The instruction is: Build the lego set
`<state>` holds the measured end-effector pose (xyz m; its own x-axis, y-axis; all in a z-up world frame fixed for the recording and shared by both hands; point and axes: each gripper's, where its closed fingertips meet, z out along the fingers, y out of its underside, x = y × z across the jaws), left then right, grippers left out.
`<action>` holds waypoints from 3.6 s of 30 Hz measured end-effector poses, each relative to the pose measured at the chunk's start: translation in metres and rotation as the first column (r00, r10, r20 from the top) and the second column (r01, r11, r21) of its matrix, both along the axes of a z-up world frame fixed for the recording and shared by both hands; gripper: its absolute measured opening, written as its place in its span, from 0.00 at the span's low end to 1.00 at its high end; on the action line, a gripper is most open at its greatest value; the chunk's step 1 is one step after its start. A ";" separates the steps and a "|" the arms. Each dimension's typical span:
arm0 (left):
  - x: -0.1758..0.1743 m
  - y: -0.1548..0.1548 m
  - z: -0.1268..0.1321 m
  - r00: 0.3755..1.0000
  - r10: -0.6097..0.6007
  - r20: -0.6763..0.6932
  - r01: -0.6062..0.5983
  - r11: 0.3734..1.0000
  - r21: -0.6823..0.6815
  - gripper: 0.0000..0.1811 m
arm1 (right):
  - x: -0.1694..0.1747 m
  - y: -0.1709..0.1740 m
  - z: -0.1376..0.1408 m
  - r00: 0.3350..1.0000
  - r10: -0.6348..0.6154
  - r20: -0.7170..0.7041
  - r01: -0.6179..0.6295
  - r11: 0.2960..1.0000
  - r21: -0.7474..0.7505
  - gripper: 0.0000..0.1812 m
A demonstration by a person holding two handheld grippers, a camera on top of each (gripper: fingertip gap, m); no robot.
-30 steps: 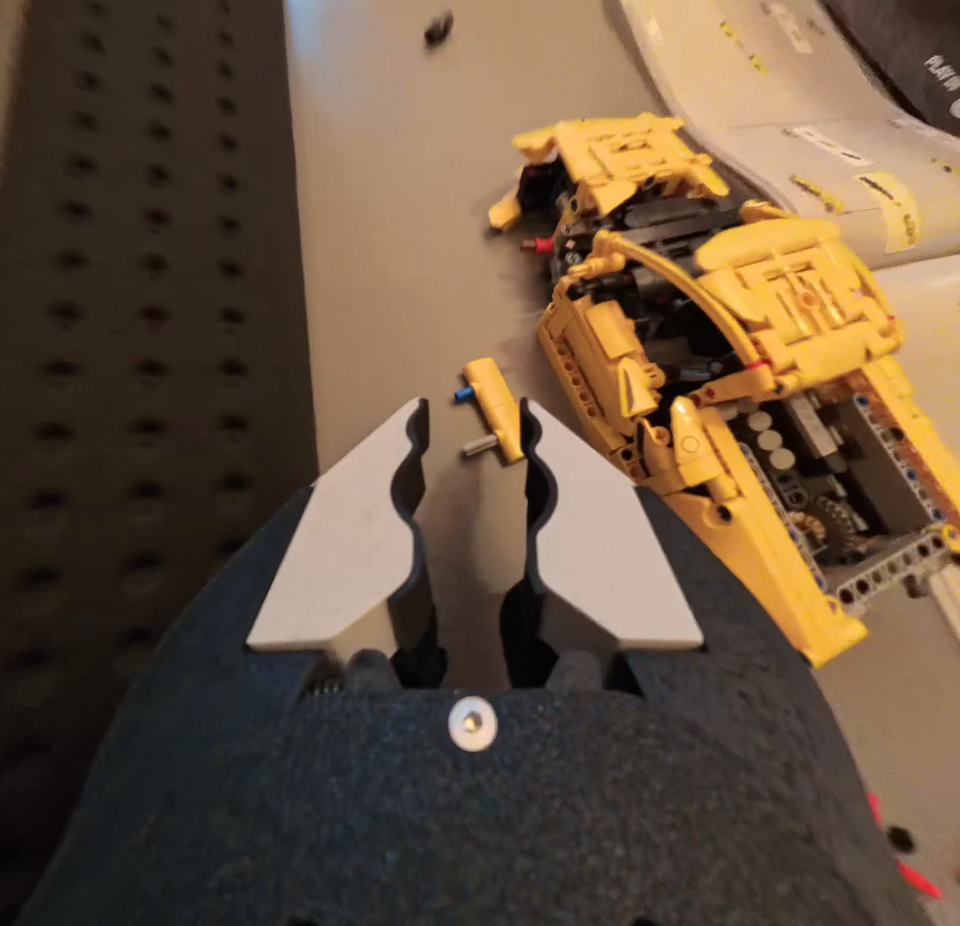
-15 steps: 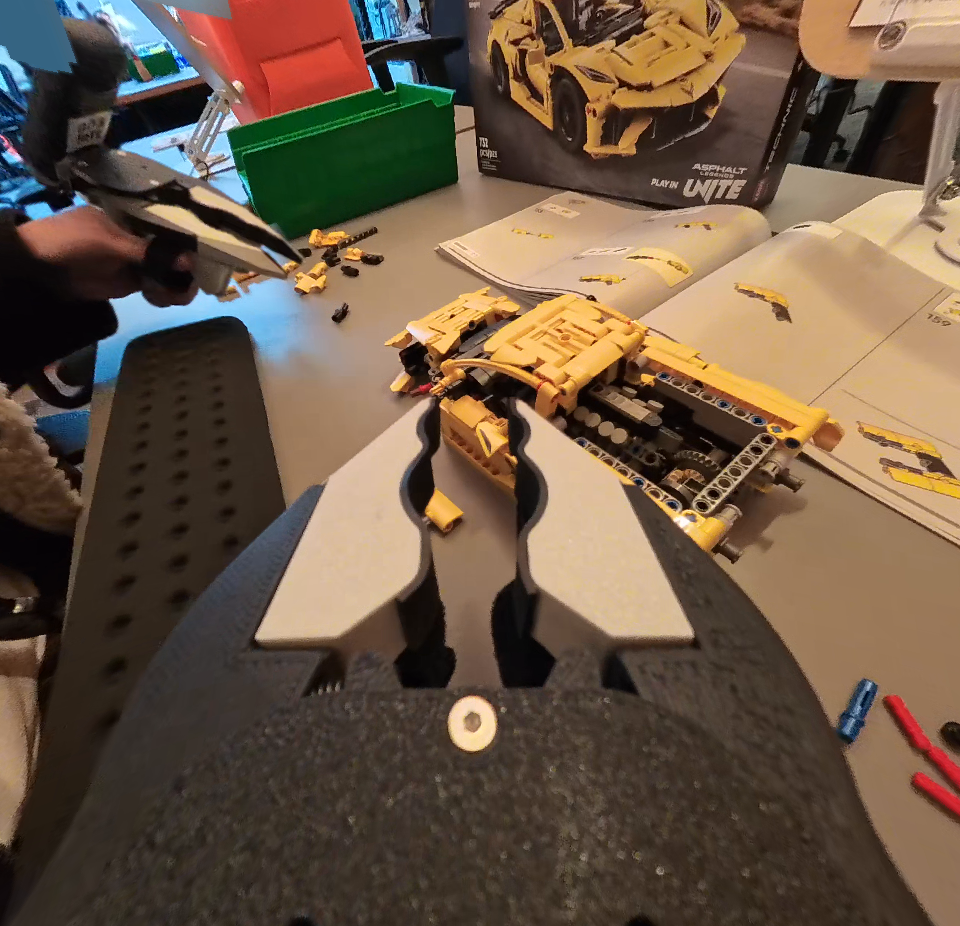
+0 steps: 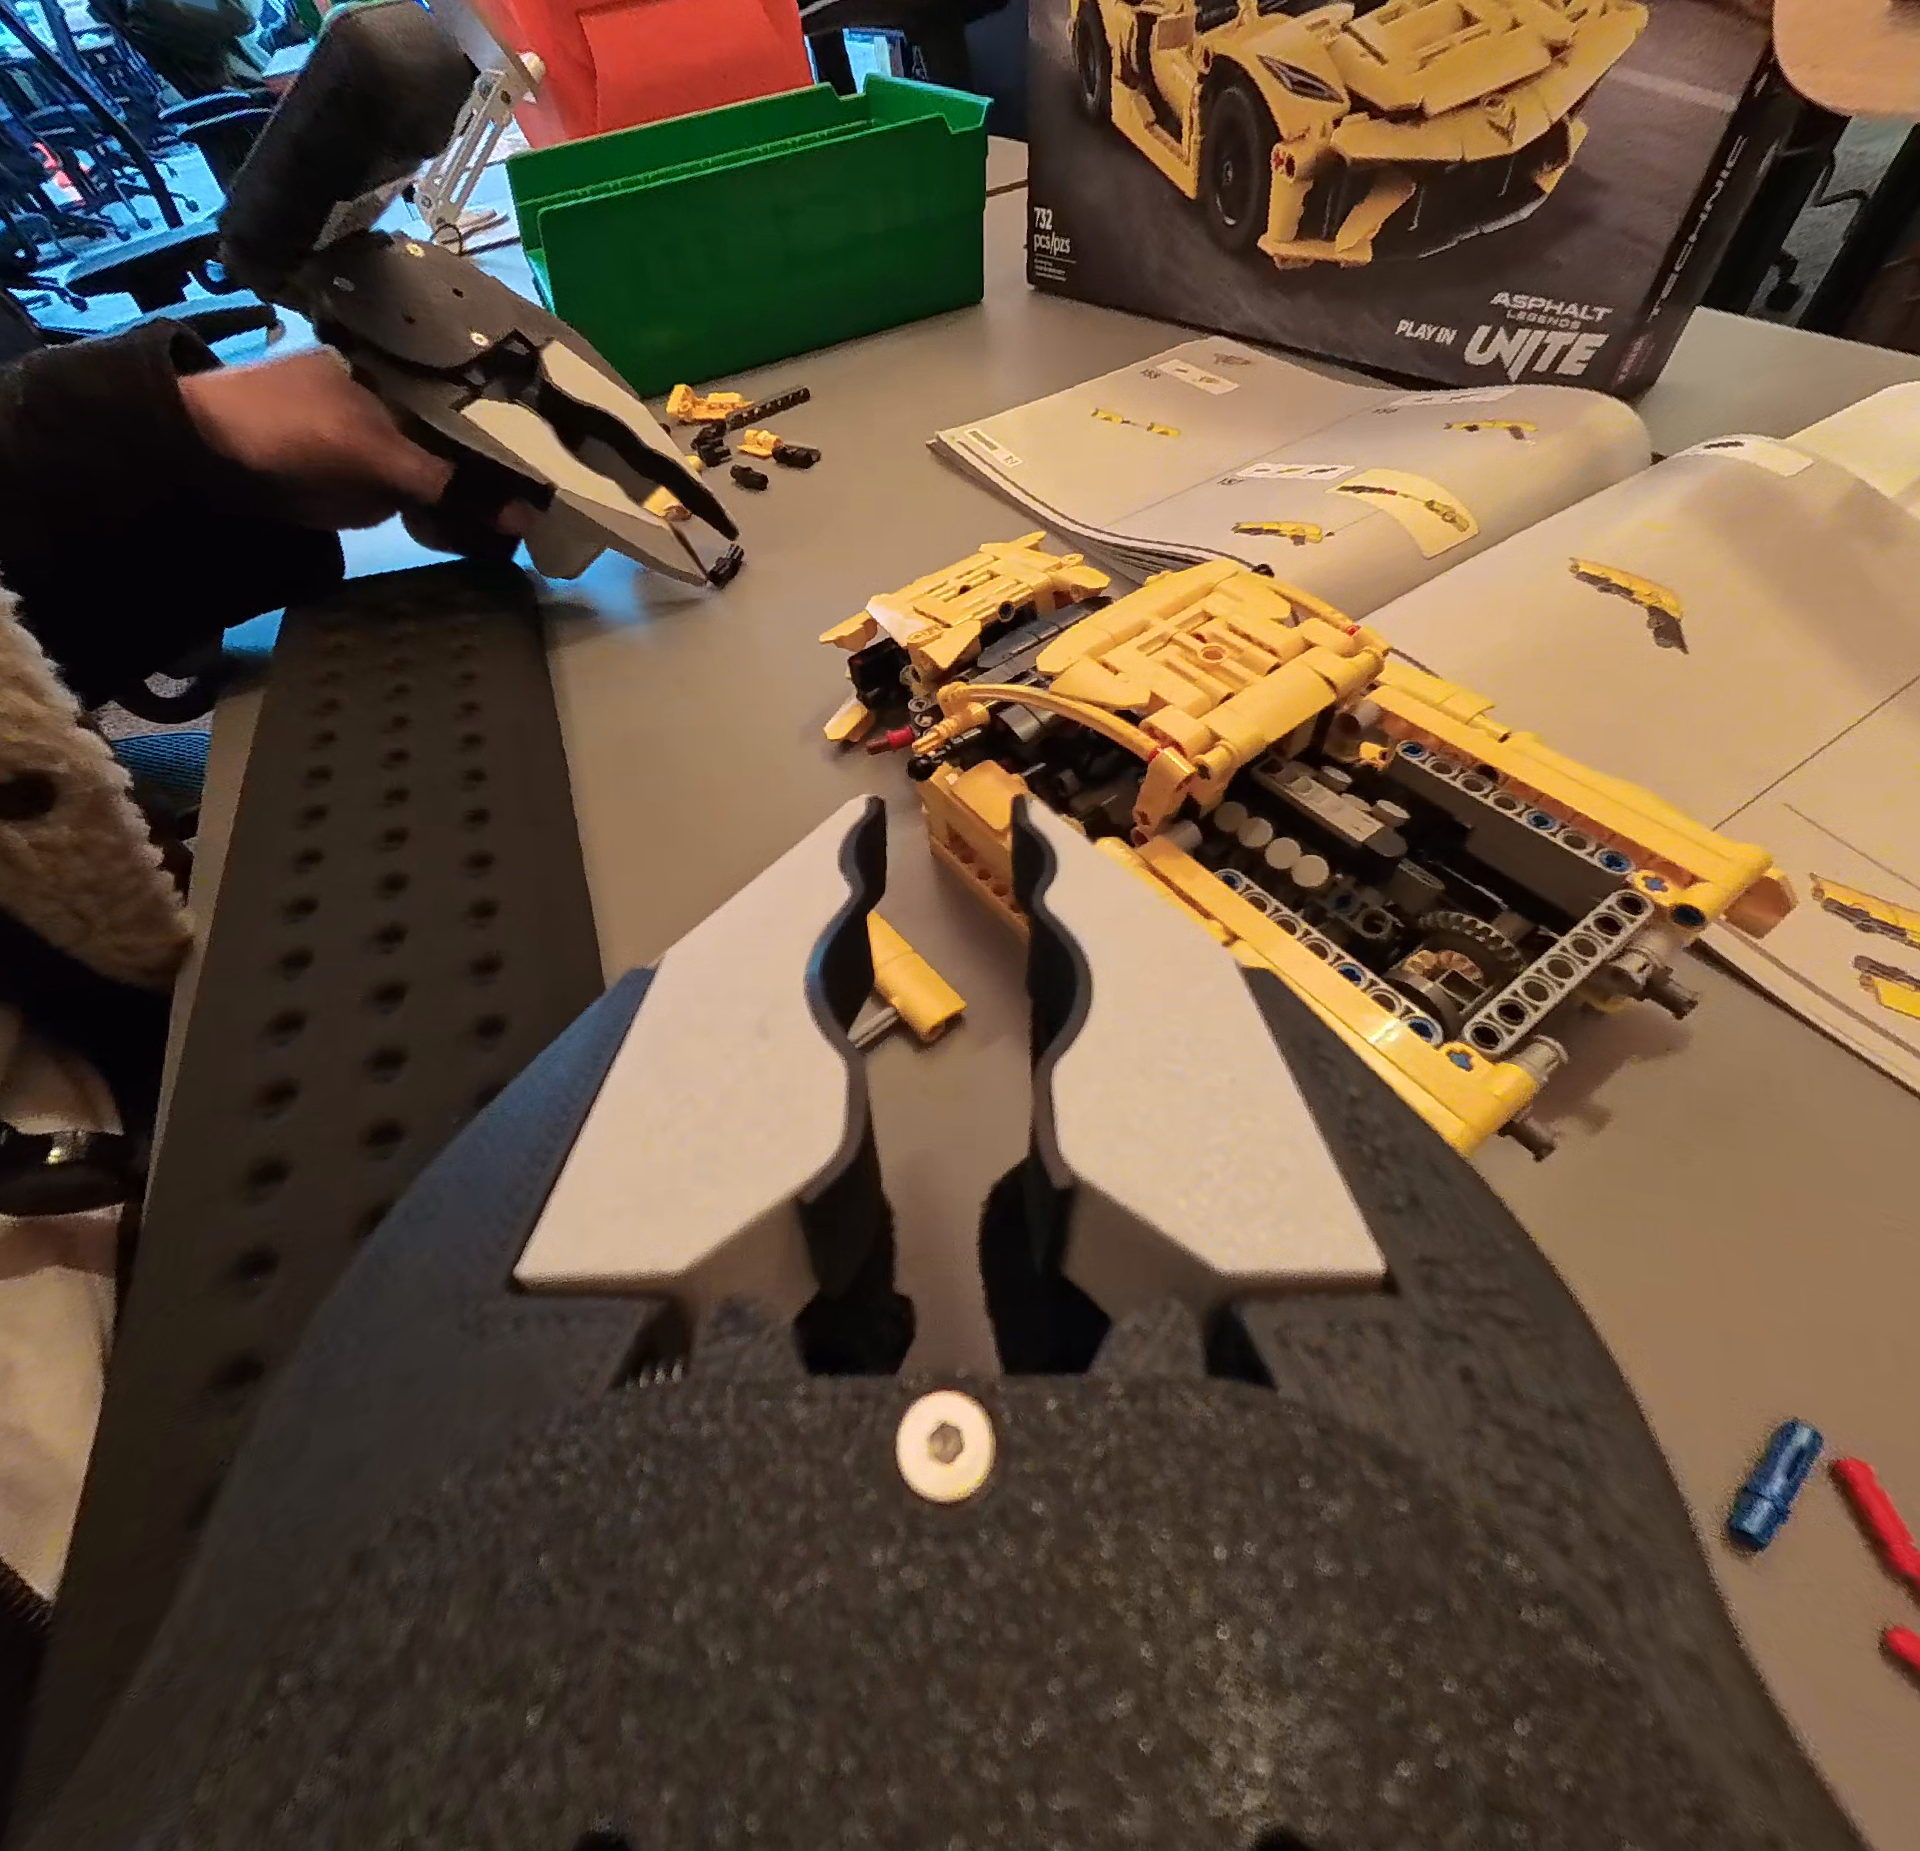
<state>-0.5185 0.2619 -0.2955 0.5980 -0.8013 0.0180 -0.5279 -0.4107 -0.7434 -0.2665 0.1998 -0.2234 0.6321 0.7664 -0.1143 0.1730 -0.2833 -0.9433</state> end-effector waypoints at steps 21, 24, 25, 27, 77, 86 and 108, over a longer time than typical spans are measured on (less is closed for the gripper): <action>0.071 -0.038 0.121 0.747 -0.362 0.558 0.217 0.925 0.311 0.13 | -0.001 -0.001 0.001 1.000 0.009 -0.011 -0.009 1.000 -0.002 0.11; 0.108 -0.048 0.089 0.818 -0.401 0.413 0.332 0.915 0.230 0.13 | 0.002 0.000 0.001 1.000 -0.009 -0.012 0.009 1.000 -0.001 0.11; 0.123 -0.053 0.073 0.842 -0.425 0.332 0.379 0.904 0.197 0.13 | 0.003 0.001 0.002 1.000 -0.016 -0.014 0.016 1.000 -0.001 0.11; 0.149 -0.059 0.044 0.879 -0.448 0.162 0.429 0.893 0.139 0.13 | 0.005 0.002 0.003 0.999 -0.026 -0.026 0.026 1.000 -0.003 0.11; -0.156 0.016 0.007 0.615 0.788 -0.026 -0.788 0.616 -0.006 0.13 | 0.009 0.005 -0.007 0.999 -0.041 -0.028 0.039 0.997 -0.064 0.09; -0.155 0.016 -0.004 0.607 0.791 -0.071 -0.794 0.607 -0.020 0.03 | 0.004 0.000 -0.011 1.000 -0.009 -0.012 0.008 0.997 -0.075 0.10; 0.186 -0.091 0.000 0.850 -0.525 -0.051 0.524 0.851 -0.028 0.03 | 0.005 0.001 -0.009 0.999 -0.011 -0.030 0.009 0.997 -0.074 0.09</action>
<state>-0.3325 0.1709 -0.2956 0.0894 -0.9959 0.0100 -0.7074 -0.0705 -0.7033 -0.2619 0.2005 -0.2319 0.6350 0.7490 -0.1893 0.1415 -0.3536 -0.9246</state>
